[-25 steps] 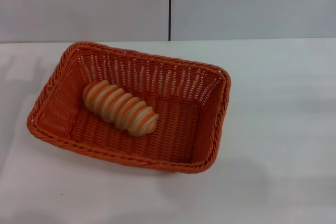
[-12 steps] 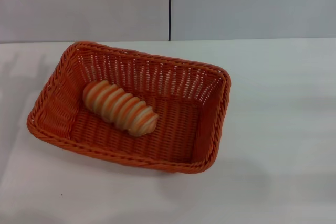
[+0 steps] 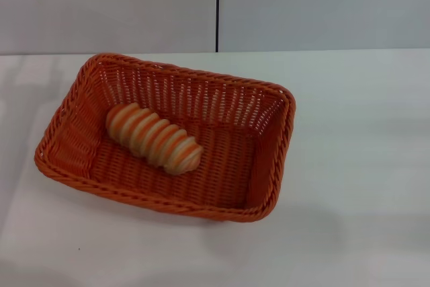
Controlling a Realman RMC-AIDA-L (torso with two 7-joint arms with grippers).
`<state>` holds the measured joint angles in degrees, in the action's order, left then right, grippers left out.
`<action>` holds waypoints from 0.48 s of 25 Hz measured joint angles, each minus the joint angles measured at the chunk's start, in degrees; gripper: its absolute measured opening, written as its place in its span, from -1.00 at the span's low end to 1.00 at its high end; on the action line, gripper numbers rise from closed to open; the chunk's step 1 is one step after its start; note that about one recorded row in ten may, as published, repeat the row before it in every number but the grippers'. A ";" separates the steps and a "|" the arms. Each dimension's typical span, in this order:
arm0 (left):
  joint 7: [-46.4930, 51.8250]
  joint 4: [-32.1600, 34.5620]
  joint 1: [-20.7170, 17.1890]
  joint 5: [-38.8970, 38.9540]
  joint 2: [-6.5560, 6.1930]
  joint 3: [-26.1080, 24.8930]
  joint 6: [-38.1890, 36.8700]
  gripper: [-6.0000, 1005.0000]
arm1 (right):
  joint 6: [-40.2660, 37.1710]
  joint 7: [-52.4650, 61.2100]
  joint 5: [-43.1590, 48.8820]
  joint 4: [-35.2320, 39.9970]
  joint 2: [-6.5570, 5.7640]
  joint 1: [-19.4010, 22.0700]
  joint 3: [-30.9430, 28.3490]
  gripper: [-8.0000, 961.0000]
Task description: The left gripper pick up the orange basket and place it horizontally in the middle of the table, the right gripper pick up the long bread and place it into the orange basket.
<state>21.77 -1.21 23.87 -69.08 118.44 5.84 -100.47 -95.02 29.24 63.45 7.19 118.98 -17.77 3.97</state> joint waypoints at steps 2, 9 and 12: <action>-0.05 0.12 0.93 0.00 -0.02 -1.30 0.64 0.29 | 1.35 -0.17 0.00 0.12 -0.08 -0.52 -0.53 0.70; -0.06 0.43 2.49 0.00 -0.16 -4.16 1.03 0.29 | 2.84 -4.07 0.00 -0.06 -0.11 -2.39 -4.12 0.69; -0.08 0.80 3.33 0.00 -0.22 -5.57 1.31 0.29 | 4.14 -4.33 0.00 0.03 -0.17 -3.36 -5.76 0.69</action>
<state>21.69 -0.41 27.20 -69.08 118.22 0.27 -99.17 -90.89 24.91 63.45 7.22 118.82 -21.13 -1.78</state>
